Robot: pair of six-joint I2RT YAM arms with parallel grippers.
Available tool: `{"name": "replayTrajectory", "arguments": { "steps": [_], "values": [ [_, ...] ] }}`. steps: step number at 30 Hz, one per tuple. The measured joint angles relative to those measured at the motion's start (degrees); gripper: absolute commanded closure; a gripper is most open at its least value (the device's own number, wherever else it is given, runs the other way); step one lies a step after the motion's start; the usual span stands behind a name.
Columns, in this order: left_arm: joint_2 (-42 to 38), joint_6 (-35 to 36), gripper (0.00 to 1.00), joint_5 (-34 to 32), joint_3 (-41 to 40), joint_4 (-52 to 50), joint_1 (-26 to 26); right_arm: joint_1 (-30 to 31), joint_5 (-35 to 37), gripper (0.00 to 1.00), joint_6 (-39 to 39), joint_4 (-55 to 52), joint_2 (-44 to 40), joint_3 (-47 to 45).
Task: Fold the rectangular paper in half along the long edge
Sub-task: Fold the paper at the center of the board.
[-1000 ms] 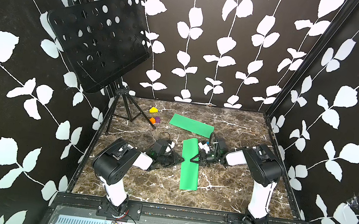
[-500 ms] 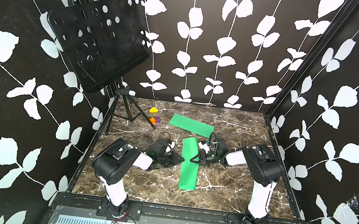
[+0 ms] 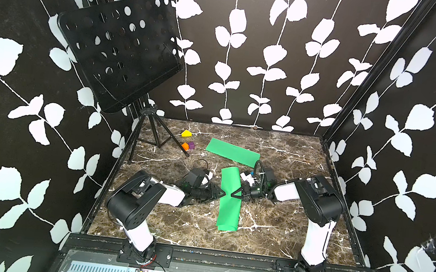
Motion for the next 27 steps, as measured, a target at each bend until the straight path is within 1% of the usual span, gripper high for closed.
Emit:
{"name": "replayTrajectory", "arguments": {
  "steps": [1,2,3,5,9,13,19,22,27],
  "values": [
    [-0.57,0.33,0.62,-0.61,0.20,-1.77,-0.02,0.00,0.00,1.00,-0.07,-0.02,0.00,0.00],
    [-1.16,0.81,0.67,-1.14,0.48,-3.61,-0.02,0.00,0.00,1.00,-0.13,-0.07,0.00,0.00],
    [-1.70,1.36,0.76,-1.77,0.83,-5.60,-0.02,0.00,-0.02,1.00,-0.15,-0.11,0.00,0.02],
    [-2.47,1.90,0.87,-2.60,1.22,-9.11,-0.02,0.00,-0.07,1.00,-0.31,-0.22,0.00,0.07],
    [-3.15,2.80,0.88,-3.10,2.19,-13.55,-0.02,0.00,-0.04,1.00,-0.35,-0.31,0.00,0.09],
    [-3.28,3.04,0.88,-3.02,3.52,-15.43,-0.02,0.00,-0.07,1.00,-0.33,-0.31,0.00,0.09],
    [-1.79,2.75,0.93,-1.09,7.65,-13.22,-0.26,0.00,-0.07,1.00,-0.33,-0.31,0.00,0.09],
    [0.57,2.64,0.93,-0.02,9.75,-11.28,-0.90,0.00,-0.07,1.00,-0.33,-0.28,0.00,0.09],
    [5.11,2.51,0.93,1.18,11.02,-9.66,-2.01,0.00,-0.07,1.00,-0.33,-0.28,0.00,0.09]
  ]
}}
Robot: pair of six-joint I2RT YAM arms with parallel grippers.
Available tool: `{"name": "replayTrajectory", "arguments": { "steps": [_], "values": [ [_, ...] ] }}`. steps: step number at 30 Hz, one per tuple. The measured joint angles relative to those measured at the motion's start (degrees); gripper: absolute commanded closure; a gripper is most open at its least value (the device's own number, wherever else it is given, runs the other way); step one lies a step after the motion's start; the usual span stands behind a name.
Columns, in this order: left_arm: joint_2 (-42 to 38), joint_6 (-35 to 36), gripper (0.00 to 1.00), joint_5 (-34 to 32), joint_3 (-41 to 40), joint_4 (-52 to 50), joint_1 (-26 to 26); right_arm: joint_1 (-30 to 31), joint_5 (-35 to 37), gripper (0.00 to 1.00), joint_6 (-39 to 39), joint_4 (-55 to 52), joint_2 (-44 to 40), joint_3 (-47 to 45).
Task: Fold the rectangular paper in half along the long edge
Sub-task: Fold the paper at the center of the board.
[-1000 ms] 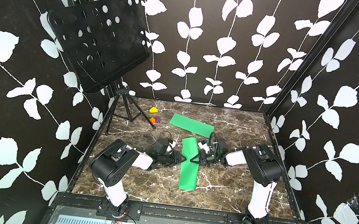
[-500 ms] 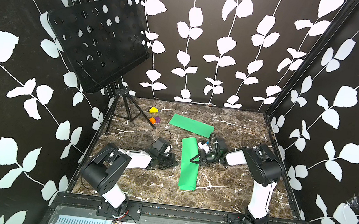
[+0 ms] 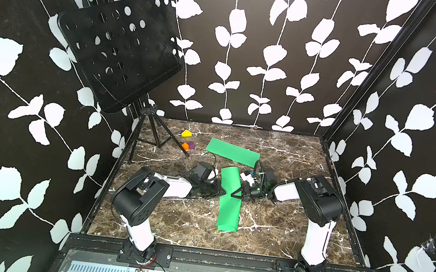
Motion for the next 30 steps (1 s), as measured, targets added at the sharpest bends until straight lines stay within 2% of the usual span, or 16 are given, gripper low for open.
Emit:
{"name": "replayTrajectory", "arguments": {
  "steps": [6,8,14,18,24,26,28,30],
  "values": [
    [2.19,0.83,0.93,0.68,0.04,-0.37,-0.26,0.00,0.04,0.99,0.02,-0.02,-0.02,0.00],
    [2.05,1.70,0.93,0.48,0.04,-0.90,-0.28,0.00,0.07,0.93,-0.02,-0.04,-0.04,0.00],
    [0.61,4.11,0.95,-0.46,-0.37,-4.09,-0.28,-0.02,-0.48,0.67,-0.26,-0.33,-0.28,0.00],
    [0.00,5.01,0.98,-0.57,-1.25,-4.26,-0.28,-0.13,-0.90,0.60,-0.37,-0.20,-0.98,0.00],
    [-0.26,5.57,1.00,-0.52,-1.95,-3.96,-0.28,-0.52,-0.68,0.62,-0.17,-0.55,-1.29,-0.11],
    [-0.37,5.81,1.00,-0.55,-2.08,-3.96,-0.26,-0.98,-0.50,0.66,0.04,-0.48,-1.40,-0.26],
    [-0.37,6.01,1.00,-0.52,-2.14,-3.89,-0.26,-1.73,-0.02,0.74,0.22,-0.55,-1.40,-0.44],
    [-0.37,6.23,1.00,-0.50,-2.25,-3.69,-0.26,-2.40,0.63,0.90,0.15,-1.11,-1.40,-0.50]
  ]
}}
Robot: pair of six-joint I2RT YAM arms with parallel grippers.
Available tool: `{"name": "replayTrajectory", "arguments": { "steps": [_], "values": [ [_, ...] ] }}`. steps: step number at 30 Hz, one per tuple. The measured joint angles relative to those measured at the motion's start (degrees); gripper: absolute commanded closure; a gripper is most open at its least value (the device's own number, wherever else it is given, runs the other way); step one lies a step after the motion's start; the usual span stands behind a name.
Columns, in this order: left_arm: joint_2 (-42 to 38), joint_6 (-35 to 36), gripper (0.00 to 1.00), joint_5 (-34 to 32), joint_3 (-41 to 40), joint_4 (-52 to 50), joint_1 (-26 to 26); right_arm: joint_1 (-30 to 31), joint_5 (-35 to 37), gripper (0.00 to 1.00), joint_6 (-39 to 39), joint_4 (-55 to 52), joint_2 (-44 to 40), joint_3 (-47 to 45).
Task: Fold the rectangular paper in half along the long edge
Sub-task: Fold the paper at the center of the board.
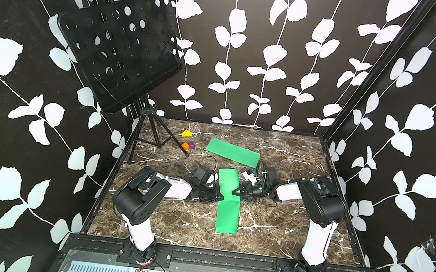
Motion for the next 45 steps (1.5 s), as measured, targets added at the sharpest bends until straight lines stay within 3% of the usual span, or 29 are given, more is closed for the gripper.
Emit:
{"name": "replayTrajectory", "arguments": {
  "steps": [1,5,8,9,13,17,20,23,27,30,33,35,39,42,45],
  "values": [
    [0.00,0.07,1.00,0.00,-0.04,0.11,0.00,-0.24,0.57,1.00,-0.26,-0.24,0.00,-0.02],
    [0.07,0.35,1.00,0.13,-0.04,0.20,0.00,-0.37,1.44,1.00,-0.20,-0.92,-0.07,-0.09],
    [0.13,0.46,1.00,0.20,-0.13,0.37,0.02,-0.46,1.92,0.70,-0.02,-1.09,-0.07,-0.02],
    [0.17,0.46,1.00,0.28,-0.15,0.50,0.04,-0.57,0.98,0.65,0.00,-0.74,-0.07,0.15],
    [0.20,0.46,1.00,0.50,-0.42,0.98,0.09,-0.61,0.55,0.62,-0.09,-0.46,0.48,2.40],
    [0.28,0.46,1.00,0.70,-0.48,1.22,0.15,-1.05,0.98,0.75,-0.11,-0.96,2.38,5.25],
    [0.37,0.46,1.00,1.03,-0.55,1.40,0.31,-1.53,2.23,1.00,-0.57,-2.03,3.37,6.75],
    [0.44,0.46,1.00,1.18,-0.66,1.73,0.33,-2.05,2.56,1.00,-0.83,-4.09,3.85,7.39],
    [0.50,0.46,1.00,1.36,-1.05,2.58,0.33,-2.23,2.08,0.69,-1.29,-5.46,3.87,8.33],
    [0.50,0.46,1.00,1.46,-1.31,3.17,0.35,-2.49,2.45,0.67,-1.68,-5.42,4.07,10.60],
    [0.61,0.44,1.00,1.68,-1.49,3.58,0.39,-2.91,3.26,0.77,-1.90,-5.60,5.38,12.94],
    [0.81,0.44,1.00,1.97,-1.49,3.96,0.39,-3.26,3.67,1.00,-2.01,-5.95,6.82,14.56],
    [0.96,0.44,1.00,2.19,-1.55,4.33,0.39,-3.65,3.43,1.00,-2.25,-7.93,8.55,16.48],
    [1.05,0.44,1.00,2.32,-1.64,4.66,0.39,-3.72,2.95,0.70,-2.54,-9.35,9.22,18.03],
    [1.07,0.42,1.00,2.36,-1.77,4.92,0.39,-3.98,2.71,0.61,-2.95,-9.33,9.22,20.24]
  ]
}}
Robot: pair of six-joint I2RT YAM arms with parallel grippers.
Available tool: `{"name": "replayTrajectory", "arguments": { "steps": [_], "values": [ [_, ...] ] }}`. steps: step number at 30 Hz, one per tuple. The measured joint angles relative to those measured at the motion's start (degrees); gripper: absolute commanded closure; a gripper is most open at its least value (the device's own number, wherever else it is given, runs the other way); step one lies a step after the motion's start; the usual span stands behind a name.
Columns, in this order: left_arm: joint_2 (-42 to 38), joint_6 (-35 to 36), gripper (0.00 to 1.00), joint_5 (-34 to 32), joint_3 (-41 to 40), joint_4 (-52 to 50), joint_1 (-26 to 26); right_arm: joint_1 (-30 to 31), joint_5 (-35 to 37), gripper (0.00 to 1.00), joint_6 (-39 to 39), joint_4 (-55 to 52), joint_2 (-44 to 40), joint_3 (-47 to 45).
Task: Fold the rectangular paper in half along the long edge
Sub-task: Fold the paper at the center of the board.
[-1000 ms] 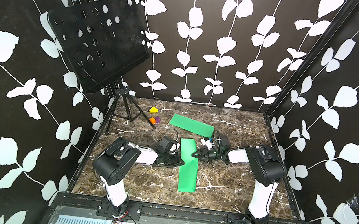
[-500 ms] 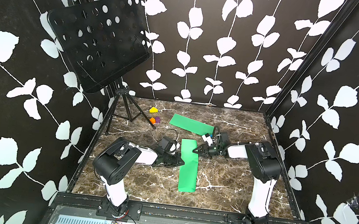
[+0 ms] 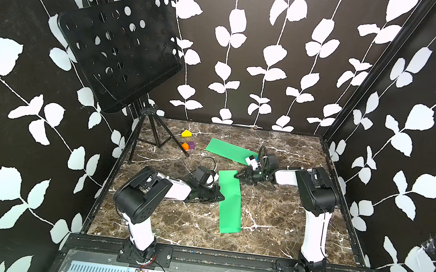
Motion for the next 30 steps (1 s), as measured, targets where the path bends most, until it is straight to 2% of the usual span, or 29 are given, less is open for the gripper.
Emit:
{"name": "replayTrajectory", "arguments": {
  "steps": [14,18,20,23,27,30],
  "values": [
    [0.24,0.00,1.00,0.46,-0.13,0.61,0.02,-0.39,0.28,0.67,0.26,1.22,3.93,5.20],
    [0.24,0.00,1.00,0.50,-0.15,0.68,0.02,-0.39,-0.61,0.56,-0.02,2.47,4.07,5.20],
    [0.24,0.00,1.00,0.52,-0.15,0.70,0.02,-0.37,-0.79,0.56,-0.39,3.34,4.07,5.18],
    [0.28,-0.02,1.00,0.57,-0.15,0.72,0.04,-0.39,-0.63,0.68,-1.33,4.09,4.24,5.09],
    [0.42,-0.02,1.00,0.79,-0.15,0.87,0.04,-0.37,-0.17,1.00,-2.69,4.00,4.98,5.07],
    [0.50,-0.02,1.00,0.90,-0.15,1.03,0.04,-0.37,0.52,1.00,-3.34,3.50,5.14,5.01]
  ]
}}
